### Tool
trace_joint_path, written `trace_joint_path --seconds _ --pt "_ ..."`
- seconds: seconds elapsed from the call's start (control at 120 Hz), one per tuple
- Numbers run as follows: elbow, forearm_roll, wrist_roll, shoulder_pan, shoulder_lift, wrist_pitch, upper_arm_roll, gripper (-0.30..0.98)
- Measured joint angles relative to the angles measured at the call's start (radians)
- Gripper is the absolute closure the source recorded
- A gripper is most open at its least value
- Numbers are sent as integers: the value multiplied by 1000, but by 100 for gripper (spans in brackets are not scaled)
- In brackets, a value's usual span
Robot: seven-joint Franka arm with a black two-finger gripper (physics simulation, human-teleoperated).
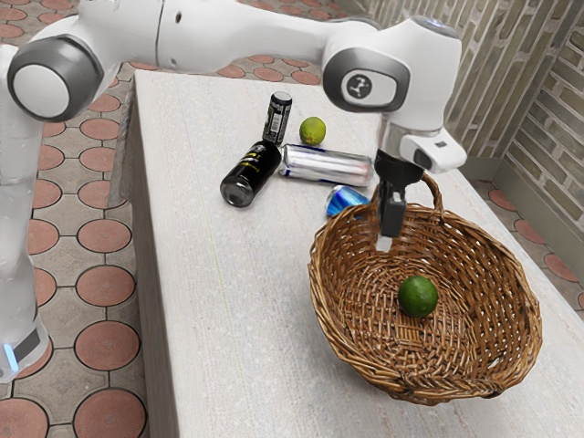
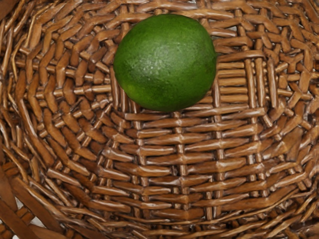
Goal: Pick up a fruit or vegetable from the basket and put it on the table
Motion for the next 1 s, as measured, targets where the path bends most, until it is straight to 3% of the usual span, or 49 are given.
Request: trace_joint_path --seconds 0.567,1.0 --pt "117 60 6 -7 166 60 -13 0" --pt "164 67 11 -27 257 71 -14 0"
